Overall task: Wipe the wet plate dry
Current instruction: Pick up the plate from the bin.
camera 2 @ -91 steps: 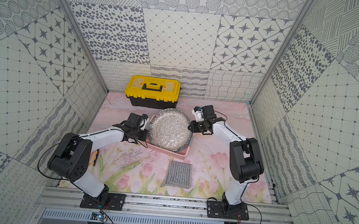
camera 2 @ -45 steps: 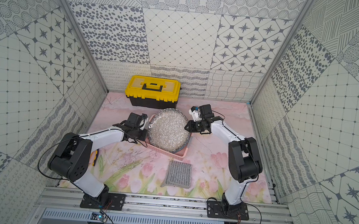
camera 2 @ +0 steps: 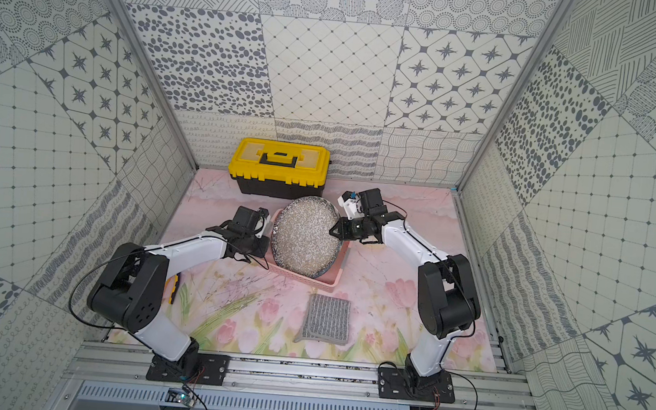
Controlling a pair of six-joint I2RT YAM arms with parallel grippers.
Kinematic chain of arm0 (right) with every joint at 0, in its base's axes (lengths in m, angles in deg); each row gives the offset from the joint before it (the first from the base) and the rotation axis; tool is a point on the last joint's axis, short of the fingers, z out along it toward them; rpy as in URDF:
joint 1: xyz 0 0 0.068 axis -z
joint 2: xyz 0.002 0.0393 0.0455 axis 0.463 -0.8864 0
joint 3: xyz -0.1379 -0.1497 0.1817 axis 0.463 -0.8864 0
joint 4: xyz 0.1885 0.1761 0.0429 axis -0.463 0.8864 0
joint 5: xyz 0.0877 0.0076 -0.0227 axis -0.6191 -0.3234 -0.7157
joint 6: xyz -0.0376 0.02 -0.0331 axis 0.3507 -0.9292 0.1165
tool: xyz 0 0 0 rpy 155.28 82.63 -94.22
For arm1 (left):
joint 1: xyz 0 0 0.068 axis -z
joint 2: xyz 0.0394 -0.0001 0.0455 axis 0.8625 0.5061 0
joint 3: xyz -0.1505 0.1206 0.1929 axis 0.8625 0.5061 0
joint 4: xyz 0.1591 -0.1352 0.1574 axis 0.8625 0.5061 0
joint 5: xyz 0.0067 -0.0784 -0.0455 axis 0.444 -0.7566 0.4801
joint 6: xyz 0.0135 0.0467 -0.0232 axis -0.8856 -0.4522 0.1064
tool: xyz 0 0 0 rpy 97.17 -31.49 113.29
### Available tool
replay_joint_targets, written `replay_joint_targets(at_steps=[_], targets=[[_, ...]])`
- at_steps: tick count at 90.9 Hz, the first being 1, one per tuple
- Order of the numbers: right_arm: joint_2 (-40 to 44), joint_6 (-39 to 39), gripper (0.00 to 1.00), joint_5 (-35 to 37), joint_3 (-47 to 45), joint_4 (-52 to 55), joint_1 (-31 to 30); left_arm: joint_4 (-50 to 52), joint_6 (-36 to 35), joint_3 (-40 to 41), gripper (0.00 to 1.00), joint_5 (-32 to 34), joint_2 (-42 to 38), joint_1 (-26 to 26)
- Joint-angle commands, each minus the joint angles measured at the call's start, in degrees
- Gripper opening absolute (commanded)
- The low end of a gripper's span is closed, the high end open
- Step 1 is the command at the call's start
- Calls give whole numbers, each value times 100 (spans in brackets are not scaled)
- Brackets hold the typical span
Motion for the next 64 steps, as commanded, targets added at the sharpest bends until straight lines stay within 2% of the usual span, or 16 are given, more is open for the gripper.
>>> replay_joint_targets(at_steps=[1, 15, 24, 32, 50, 57, 64], targets=[[290, -339, 0, -313, 154, -538, -212, 378, -271, 75, 9, -458, 129, 120], [484, -488, 0, -448, 171, -565, -109, 380, -262, 71, 10, -430, 124, 127], [659, -666, 0, -590, 146, -707, -4, 389, -260, 66, 16, -411, 82, 130], [780, -816, 0, -751, 234, -753, 94, 440, -227, 12, 27, -394, -1, 132], [1005, -984, 0, -787, 415, -736, 279, 550, -184, -128, 75, -524, -399, 130], [1076, -1053, 0, -773, 427, -724, 403, 599, -252, -180, 86, -513, -559, 124], [1170, -1093, 0, -814, 420, -729, 516, 631, -373, -182, 94, -552, -750, 101]])
